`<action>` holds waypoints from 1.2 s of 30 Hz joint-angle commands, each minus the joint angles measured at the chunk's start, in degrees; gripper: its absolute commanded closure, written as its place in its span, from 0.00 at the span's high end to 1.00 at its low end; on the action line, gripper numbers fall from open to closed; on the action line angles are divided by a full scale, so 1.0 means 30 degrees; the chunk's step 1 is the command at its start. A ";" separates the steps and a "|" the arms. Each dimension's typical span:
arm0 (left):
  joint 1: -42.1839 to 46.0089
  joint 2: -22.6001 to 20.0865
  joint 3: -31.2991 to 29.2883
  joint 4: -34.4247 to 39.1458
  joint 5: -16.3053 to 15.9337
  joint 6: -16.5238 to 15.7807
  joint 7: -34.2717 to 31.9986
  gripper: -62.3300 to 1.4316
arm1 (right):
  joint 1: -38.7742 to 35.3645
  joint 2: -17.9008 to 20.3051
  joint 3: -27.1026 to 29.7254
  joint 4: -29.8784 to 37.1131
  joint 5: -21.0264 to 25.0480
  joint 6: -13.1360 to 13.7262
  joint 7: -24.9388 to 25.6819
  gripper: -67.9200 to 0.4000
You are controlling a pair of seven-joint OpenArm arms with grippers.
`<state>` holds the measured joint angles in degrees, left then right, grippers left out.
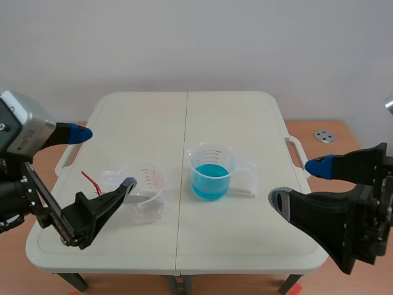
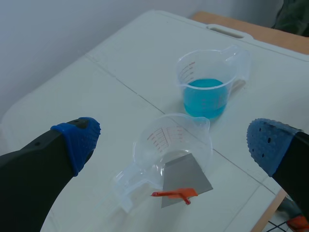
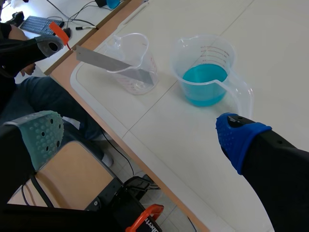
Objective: Hold the metal plate by the orange handle, dip it into the blue solution, take it out and point at it, then put the plate back in the beaker on the left.
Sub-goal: 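Return to the home posture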
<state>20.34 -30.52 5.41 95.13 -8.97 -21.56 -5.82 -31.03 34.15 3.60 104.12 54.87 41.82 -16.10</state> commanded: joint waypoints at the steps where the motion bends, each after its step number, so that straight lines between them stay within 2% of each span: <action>1: 0.0146 -0.0408 0.0095 0.0838 -0.0612 0.0029 -0.0262 1.00 | 0.0168 0.0299 0.0109 0.0313 0.0197 0.0080 0.0335 0.98; 4: 0.0153 -0.0699 0.0357 0.1246 -0.1027 0.0168 -0.0233 1.00 | 0.0175 0.0291 0.0109 0.0313 0.0204 0.0087 0.0342 0.98; 36: 0.0153 -0.0670 0.0350 0.1421 -0.1013 0.0313 -0.0211 1.00 | 0.0175 0.0291 0.0109 0.0313 0.0211 0.0080 0.0342 0.98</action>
<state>20.47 -32.69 6.79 98.52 -11.62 -20.99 -5.80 -31.00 34.15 3.60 104.12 54.87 41.82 -16.10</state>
